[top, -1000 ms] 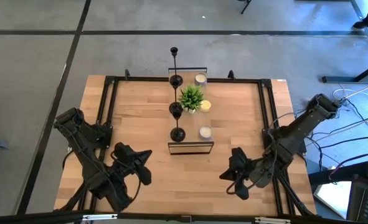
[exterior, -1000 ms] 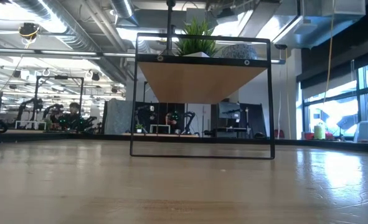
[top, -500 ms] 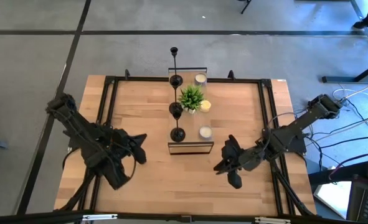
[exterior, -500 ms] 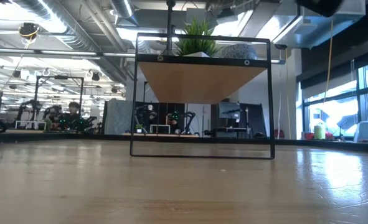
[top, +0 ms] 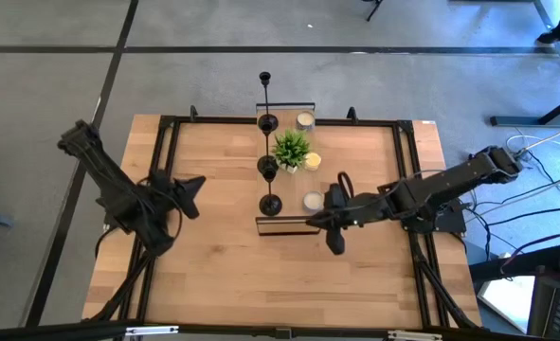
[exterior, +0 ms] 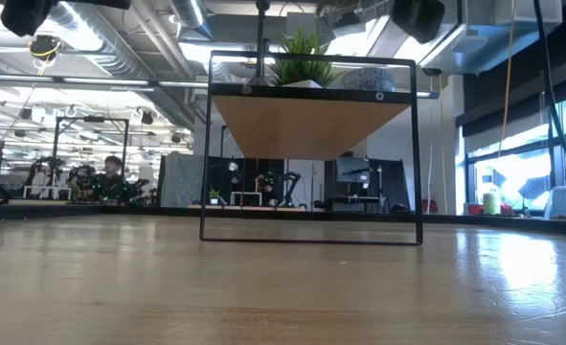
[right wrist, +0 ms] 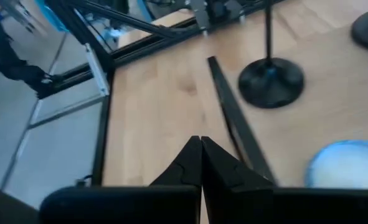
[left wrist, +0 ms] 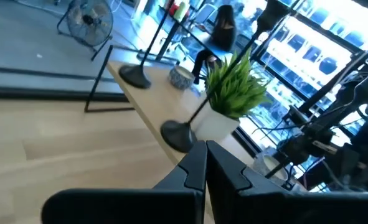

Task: Pick & Place candle stick holders
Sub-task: Return to Home Position

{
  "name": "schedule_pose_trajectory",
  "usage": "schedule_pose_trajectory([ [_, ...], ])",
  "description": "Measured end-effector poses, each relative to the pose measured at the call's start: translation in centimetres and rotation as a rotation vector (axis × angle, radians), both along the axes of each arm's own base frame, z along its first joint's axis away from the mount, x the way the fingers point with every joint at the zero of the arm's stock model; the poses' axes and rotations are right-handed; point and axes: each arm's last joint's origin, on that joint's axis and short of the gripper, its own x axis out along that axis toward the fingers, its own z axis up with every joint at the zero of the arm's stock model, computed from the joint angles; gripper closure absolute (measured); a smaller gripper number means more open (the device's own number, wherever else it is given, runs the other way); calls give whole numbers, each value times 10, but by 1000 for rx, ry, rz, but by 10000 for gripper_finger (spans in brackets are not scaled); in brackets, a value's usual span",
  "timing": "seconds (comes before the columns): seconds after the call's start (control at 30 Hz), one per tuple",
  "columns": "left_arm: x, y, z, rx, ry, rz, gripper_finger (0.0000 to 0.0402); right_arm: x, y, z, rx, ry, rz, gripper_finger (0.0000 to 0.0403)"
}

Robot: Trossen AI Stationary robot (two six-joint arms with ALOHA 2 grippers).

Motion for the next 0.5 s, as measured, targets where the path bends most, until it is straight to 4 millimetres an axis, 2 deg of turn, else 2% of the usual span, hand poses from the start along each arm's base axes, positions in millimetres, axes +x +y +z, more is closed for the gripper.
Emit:
schedule_pose_trajectory([
  [0.1,-7,8,5,17,7,-6,400,0,-4,1,-37,19,-15,403],
  [0.23,-13,16,12,13,-11,-4,400,-2,-7,16,-104,58,-42,402],
  [0.37,-16,20,15,44,3,-7,400,-9,-14,28,-239,157,-31,402],
  [0.5,-14,24,16,46,-38,46,400,-24,-25,35,-282,208,-20,403],
])
